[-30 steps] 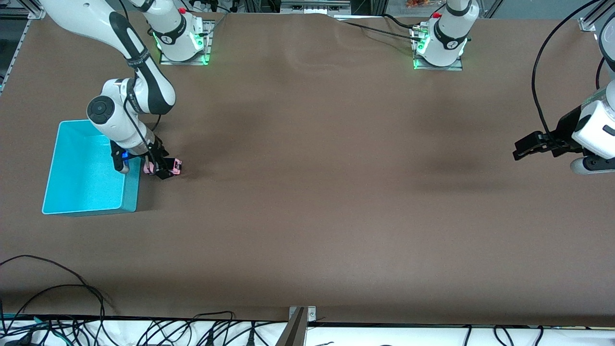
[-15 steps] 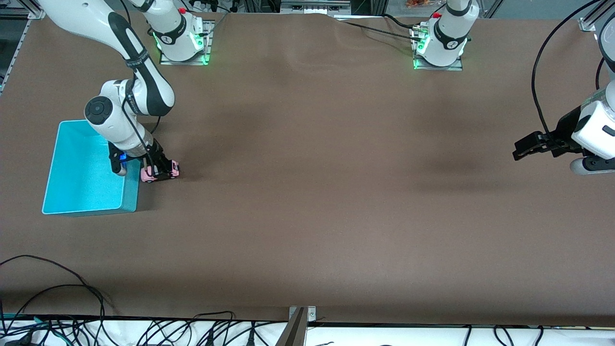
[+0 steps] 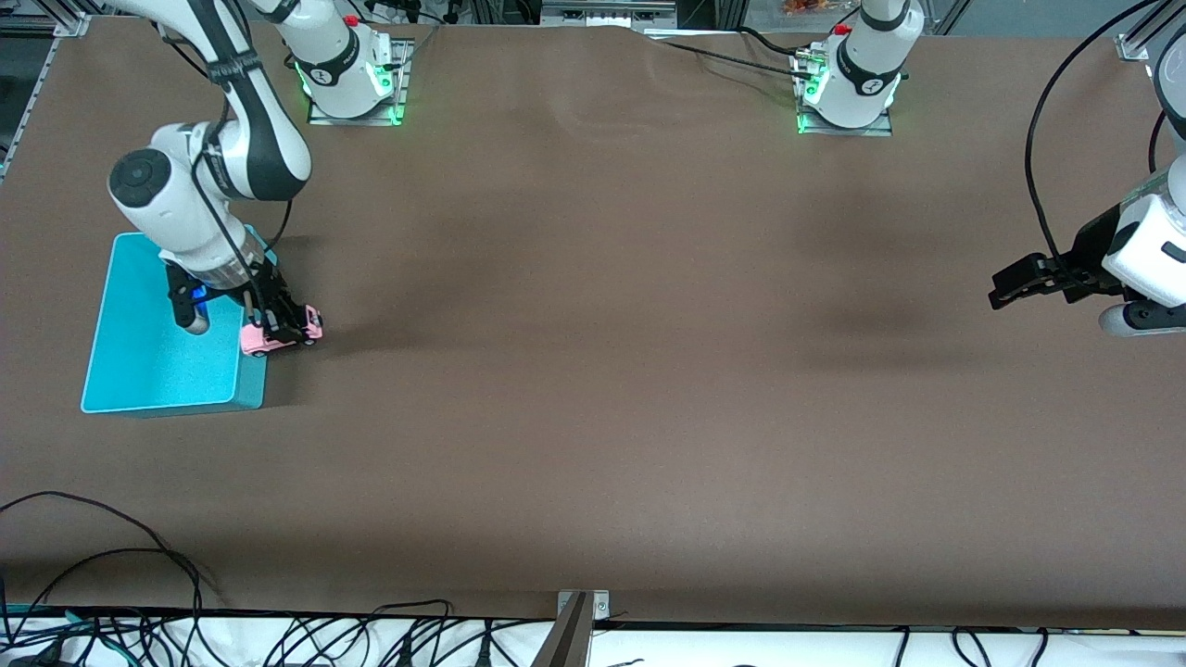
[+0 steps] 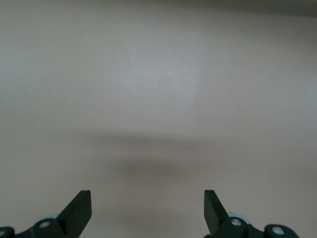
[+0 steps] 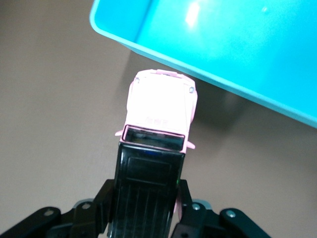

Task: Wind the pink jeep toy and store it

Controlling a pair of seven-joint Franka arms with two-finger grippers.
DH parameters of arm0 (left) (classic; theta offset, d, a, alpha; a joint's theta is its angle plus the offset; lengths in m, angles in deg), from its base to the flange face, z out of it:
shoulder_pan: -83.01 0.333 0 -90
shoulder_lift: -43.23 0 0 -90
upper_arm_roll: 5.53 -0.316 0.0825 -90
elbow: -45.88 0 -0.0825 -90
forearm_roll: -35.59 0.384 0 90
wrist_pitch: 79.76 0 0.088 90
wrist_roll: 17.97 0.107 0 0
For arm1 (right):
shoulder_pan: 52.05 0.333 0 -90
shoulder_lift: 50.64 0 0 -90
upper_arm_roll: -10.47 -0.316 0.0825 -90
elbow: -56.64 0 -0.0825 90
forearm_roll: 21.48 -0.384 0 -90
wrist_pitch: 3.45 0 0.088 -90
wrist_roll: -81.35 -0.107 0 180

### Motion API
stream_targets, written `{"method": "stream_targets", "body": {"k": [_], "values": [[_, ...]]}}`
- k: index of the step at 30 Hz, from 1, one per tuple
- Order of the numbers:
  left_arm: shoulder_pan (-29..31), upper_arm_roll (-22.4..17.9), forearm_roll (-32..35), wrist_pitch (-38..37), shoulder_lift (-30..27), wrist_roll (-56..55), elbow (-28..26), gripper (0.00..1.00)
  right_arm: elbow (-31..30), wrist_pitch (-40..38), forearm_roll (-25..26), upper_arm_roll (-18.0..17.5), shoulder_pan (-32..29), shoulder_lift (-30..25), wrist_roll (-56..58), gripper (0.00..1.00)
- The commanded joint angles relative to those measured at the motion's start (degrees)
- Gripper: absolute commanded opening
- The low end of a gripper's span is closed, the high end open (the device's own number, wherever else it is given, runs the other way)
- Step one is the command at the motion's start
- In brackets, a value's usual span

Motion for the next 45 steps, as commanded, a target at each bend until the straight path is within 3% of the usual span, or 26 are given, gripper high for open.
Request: {"method": "stream_targets", "body": {"k": [1, 10, 20, 30, 35, 45], "values": [[0.37, -0.03, -1.34, -0.34, -0.14, 0.70, -0.02, 1.00, 0.88, -4.19, 0.25, -0.20, 0.03, -3.12, 2.79, 0.00], [0.37, -0.03, -1.25, -0.34, -0.14, 0.70, -0.02, 1.00, 4.13, -8.85, -0.10, -0.12, -0.41, -3.92, 18.16, 0.00], [0.37, -0.03, -1.25, -0.34, -0.14, 0.70, -0.02, 1.00, 5.45, -14.12, 0.52, 1.11, -6.91, -3.21, 40.92, 0.00], [0.37, 0.06, -1.25, -0.34, -0.14, 0.70, -0.02, 1.00, 5.81, -17.12, 4.47, 9.63, -7.88, -1.37, 64.66, 0.00], [0.37, -0.03, -1.25, -0.34, -0.05, 0.70, -0.02, 1.00, 5.81, -17.11, 7.81, 11.92, -8.41, 1.97, 69.68, 0.00], [0.28, 0.06, -1.25, -0.34, -0.05, 0.62, -0.02, 1.00, 5.81, -16.85, 8.69, 12.01, -8.32, 6.89, 68.89, 0.00]]}}
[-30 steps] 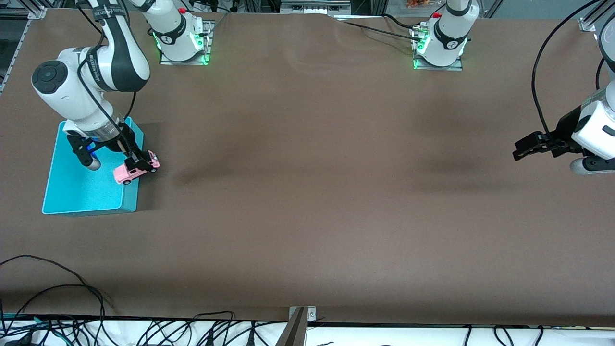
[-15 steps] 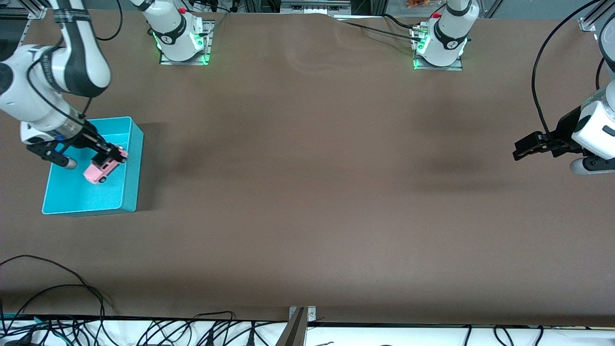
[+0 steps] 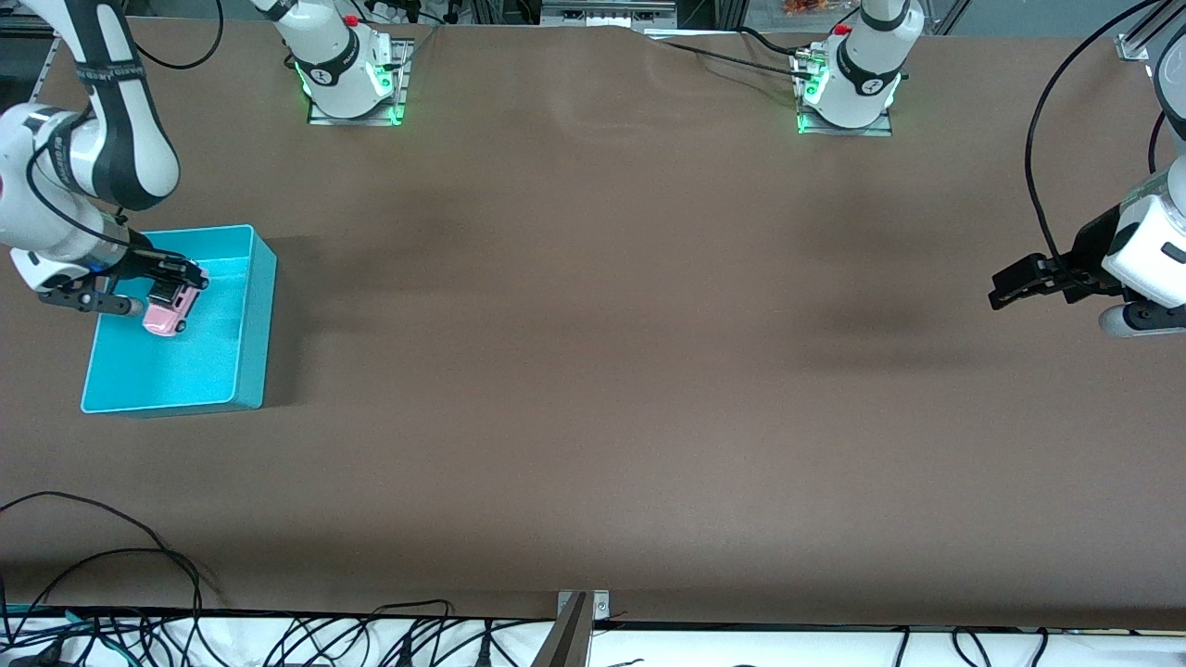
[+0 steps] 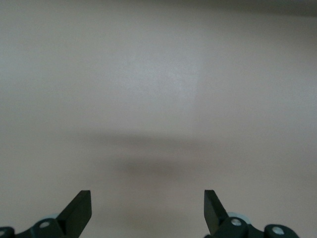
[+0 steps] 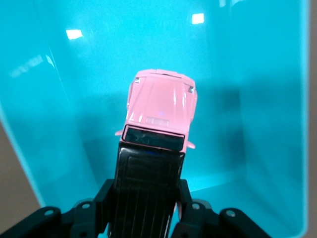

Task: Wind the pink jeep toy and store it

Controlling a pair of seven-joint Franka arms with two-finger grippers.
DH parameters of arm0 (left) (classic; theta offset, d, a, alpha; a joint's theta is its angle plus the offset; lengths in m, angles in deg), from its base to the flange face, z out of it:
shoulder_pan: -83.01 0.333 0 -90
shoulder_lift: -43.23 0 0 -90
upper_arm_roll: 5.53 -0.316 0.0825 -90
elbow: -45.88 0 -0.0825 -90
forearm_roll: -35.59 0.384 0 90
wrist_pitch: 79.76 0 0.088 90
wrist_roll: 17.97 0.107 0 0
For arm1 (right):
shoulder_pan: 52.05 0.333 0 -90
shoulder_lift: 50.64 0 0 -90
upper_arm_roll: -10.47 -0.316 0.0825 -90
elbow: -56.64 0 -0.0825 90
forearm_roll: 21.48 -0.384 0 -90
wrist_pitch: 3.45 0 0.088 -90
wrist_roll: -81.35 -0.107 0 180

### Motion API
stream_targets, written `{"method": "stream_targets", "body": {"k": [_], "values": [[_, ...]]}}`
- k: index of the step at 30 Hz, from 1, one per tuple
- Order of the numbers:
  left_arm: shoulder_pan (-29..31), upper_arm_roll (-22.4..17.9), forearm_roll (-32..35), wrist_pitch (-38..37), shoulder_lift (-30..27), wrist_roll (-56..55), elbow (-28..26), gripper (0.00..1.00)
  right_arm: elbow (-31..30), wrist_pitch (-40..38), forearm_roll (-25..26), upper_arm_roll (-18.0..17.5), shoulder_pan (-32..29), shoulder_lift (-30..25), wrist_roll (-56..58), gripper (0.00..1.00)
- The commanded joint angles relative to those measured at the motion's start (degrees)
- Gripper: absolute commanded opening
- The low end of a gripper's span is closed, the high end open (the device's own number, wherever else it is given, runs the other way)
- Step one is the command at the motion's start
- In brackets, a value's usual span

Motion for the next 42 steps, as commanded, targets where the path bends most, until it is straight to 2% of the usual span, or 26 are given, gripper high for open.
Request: {"method": "stream_targets", "body": {"k": [1, 13, 21, 26, 32, 37, 40, 42], "values": [[0.25, 0.06, -1.25, -0.33, -0.11, 0.70, -0.01, 1.00, 1.17, -0.43, 1.19, -0.07, 0.03, 2.99, 0.07, 0.00], [0.25, 0.06, -1.25, -0.33, -0.03, 0.70, -0.01, 1.00, 0.82, 8.71, 1.98, 1.52, -2.87, 9.41, 0.07, 0.00], [0.25, 0.06, -1.34, -0.33, 0.15, 0.70, -0.01, 1.00, 0.73, 9.51, 1.98, 1.52, -3.31, 11.70, 0.07, 0.00], [0.25, 0.06, -1.25, -0.33, 0.24, 0.70, -0.01, 1.00, 0.73, 9.42, 1.90, 1.52, -3.31, 12.05, -0.02, 0.23], [0.25, 0.06, -1.25, -0.33, 0.24, 0.62, -0.01, 1.00, 0.73, 10.12, 1.72, 1.52, -3.49, 12.75, -0.02, 0.44], [0.25, 0.06, -1.25, -0.33, 0.24, 0.62, -0.01, 1.00, 0.73, 11.00, 1.54, 1.43, -3.84, 13.11, -0.02, 0.79], [0.25, 0.06, -1.25, -0.33, 0.24, 0.62, -0.01, 1.00, 0.73, 10.74, 1.37, 1.43, -3.84, 12.41, -0.19, 0.87], [0.25, 0.06, -1.25, -0.33, 0.24, 0.62, -0.01, 1.00, 0.64, 10.56, 1.37, 1.43, -3.84, 11.70, -0.72, 1.00]]}}
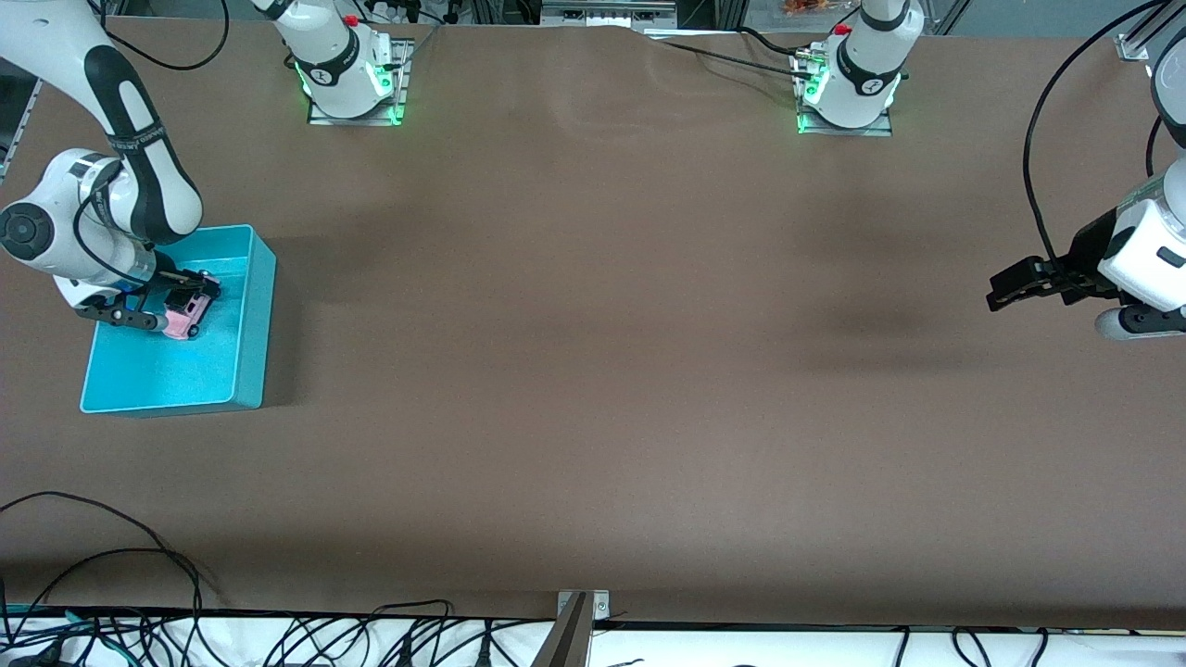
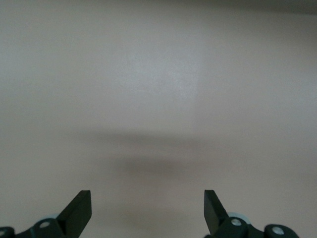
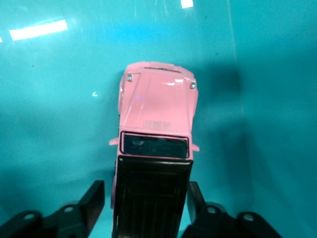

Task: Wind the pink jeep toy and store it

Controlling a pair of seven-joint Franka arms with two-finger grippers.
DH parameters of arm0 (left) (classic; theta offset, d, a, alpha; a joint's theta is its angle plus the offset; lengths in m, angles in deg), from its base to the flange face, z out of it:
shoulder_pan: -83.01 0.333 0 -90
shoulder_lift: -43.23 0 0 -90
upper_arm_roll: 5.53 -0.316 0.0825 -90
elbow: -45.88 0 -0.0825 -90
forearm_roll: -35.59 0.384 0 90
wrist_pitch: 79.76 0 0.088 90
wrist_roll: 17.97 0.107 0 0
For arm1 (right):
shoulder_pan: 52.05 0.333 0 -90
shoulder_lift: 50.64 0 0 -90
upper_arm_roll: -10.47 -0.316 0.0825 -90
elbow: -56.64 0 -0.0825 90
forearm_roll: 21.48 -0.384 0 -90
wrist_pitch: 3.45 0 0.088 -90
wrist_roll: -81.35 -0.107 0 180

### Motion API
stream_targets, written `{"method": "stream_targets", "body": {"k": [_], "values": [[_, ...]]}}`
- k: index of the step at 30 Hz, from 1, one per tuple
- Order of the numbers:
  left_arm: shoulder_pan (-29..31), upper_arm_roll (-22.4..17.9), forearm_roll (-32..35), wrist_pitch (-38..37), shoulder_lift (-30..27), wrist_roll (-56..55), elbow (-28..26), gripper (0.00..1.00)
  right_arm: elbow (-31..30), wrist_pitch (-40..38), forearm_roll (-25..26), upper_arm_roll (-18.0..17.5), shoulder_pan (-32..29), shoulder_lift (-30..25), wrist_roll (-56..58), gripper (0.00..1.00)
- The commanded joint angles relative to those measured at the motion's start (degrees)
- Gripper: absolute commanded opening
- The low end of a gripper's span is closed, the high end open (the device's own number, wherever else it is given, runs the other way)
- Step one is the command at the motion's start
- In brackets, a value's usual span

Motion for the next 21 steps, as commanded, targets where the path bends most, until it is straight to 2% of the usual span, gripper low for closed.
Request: {"method": "stream_targets", "body": {"k": [1, 13, 21], "values": [[0.25, -0.03, -1.25, -0.34, -0.17, 0.62, -0.01, 1.00, 0.50, 0.37, 0.62, -0.24, -0.64, -0.54, -0.97, 1.00], [0.34, -0.03, -1.17, -0.34, -0.34, 0.62, 0.42, 1.00, 0.15, 0.10, 0.53, -0.77, -0.64, -9.42, -1.94, 1.00], [0.43, -0.21, -1.25, -0.42, -0.70, 0.35, 0.87, 1.00, 0.32, -5.26, 0.53, -4.81, -0.46, -15.48, -2.03, 1.00]]}}
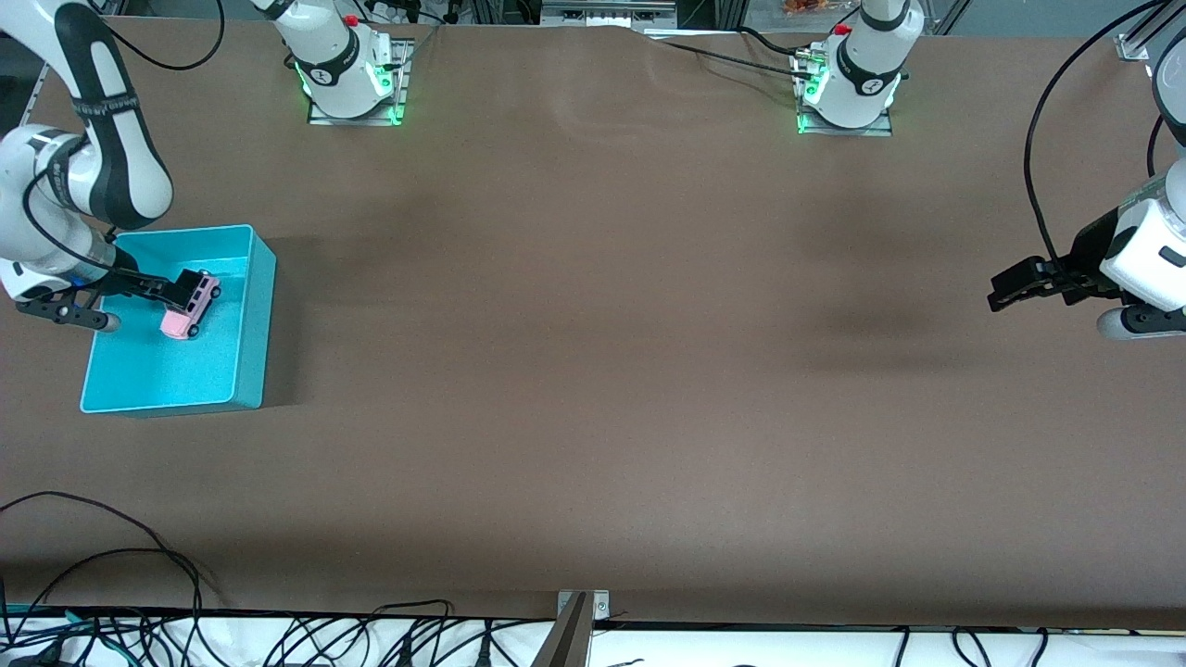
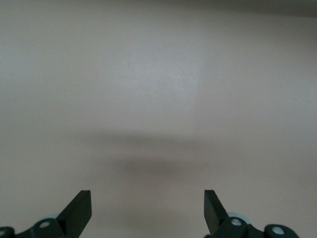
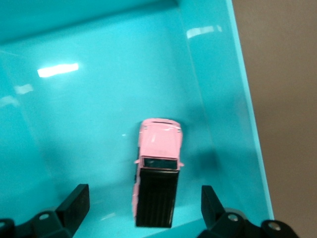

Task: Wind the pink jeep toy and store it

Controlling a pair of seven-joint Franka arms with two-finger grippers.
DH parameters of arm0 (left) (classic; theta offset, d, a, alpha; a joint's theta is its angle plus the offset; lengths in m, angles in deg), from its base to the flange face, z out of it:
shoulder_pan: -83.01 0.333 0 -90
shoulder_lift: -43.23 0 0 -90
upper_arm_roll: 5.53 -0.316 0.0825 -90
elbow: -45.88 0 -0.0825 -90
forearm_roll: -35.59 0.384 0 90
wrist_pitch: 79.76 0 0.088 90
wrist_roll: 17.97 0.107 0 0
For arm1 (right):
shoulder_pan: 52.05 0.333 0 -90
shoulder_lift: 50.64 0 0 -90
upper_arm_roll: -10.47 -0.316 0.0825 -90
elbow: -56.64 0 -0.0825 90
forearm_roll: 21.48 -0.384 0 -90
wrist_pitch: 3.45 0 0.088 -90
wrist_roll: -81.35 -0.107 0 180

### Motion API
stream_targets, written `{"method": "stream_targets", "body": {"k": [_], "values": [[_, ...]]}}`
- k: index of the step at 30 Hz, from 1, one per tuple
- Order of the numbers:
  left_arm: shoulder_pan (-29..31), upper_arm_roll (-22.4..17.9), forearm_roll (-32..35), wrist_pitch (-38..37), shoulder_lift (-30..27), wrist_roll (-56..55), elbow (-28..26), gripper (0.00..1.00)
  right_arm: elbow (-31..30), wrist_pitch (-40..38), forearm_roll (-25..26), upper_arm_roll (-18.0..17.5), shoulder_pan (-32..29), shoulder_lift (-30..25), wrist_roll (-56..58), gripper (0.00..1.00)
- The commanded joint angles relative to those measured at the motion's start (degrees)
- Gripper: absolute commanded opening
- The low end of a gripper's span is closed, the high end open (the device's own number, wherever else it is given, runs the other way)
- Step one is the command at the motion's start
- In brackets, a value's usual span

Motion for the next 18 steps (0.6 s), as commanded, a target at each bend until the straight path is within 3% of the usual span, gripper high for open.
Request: {"method": "stream_targets", "body": {"k": [1, 7, 12, 18], "values": [[0.35, -0.33, -1.25, -0.46, -0.63, 0.44, 0.56, 1.00, -1.12, -2.48, 0.53, -2.70, -0.48, -5.16, -0.77, 1.00], [1.14, -0.15, -1.43, -0.37, -0.45, 0.62, 0.47, 1.00, 0.89, -5.55, 0.36, -3.14, 0.13, -7.54, -0.69, 1.00], [1.14, -0.15, -1.43, -0.37, -0.36, 0.62, 0.47, 1.00, 7.12, -16.00, 0.18, -4.10, 1.18, -7.72, -0.69, 1.00], [1.14, -0.15, -1.43, -0.37, -0.36, 0.62, 0.56, 1.00, 13.46, -24.97, -5.70, -5.33, 1.45, -8.33, -0.69, 1.00]]}}
